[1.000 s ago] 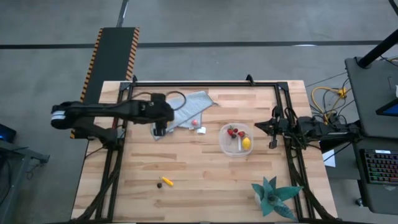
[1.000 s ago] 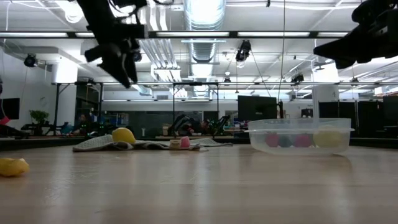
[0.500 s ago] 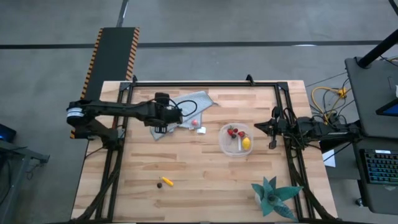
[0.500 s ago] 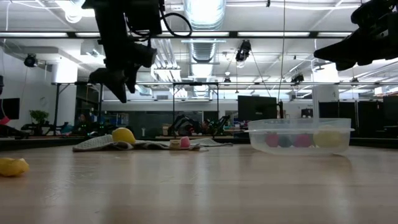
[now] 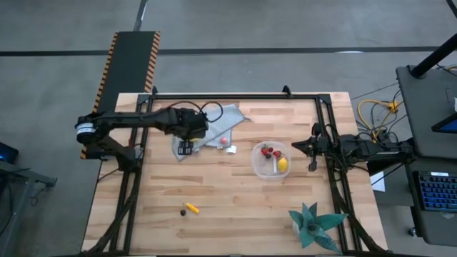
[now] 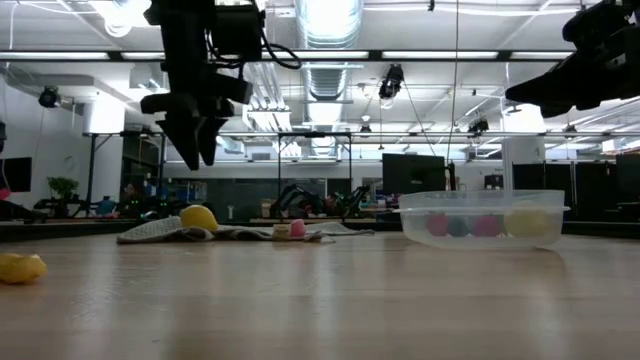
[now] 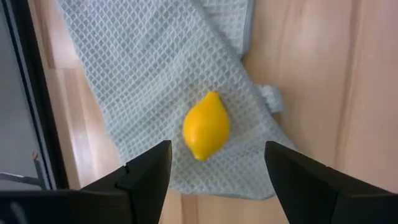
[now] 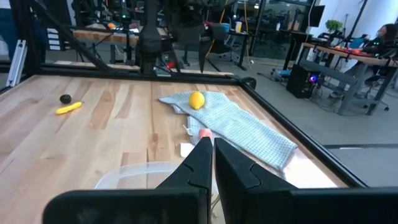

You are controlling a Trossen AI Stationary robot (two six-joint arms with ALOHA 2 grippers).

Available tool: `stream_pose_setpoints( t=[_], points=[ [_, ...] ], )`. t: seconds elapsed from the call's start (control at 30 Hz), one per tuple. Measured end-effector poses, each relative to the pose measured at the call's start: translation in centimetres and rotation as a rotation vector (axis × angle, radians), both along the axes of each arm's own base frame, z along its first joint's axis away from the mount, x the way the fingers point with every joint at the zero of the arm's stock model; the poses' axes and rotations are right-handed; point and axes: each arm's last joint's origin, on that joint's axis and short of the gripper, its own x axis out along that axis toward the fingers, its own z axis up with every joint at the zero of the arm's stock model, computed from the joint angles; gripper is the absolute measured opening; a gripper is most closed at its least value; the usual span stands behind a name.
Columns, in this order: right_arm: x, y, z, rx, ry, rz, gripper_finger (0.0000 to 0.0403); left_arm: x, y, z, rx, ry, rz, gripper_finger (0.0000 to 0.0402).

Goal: Pick and placing Produce into tupperware
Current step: Put the lemon into the transparent container

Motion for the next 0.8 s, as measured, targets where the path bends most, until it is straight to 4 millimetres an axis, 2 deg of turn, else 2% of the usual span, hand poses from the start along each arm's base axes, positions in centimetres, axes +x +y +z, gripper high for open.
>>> stream_pose_setpoints(
  t=[0.33, 0.6, 0.8],
  points=[
    [0.0, 0.0, -0.2, 0.011, 0.016, -0.001, 0.0009, -0.4, 1.9, -1.2, -0.006, -0.012, 0.034, 0.0242],
    [0.0, 0.0, -0.2, 0.019, 0.014, -0.002, 0.0009, -0.5, 2.6, -2.2, -0.029, 0.017, 0.050, 0.0242],
    [0.0, 0.0, -0.2, 0.019, 0.016, -0.002, 0.0009, 0.7, 3.0, -5.0, -0.061, 0.117, 0.048, 0.0242]
  ],
)
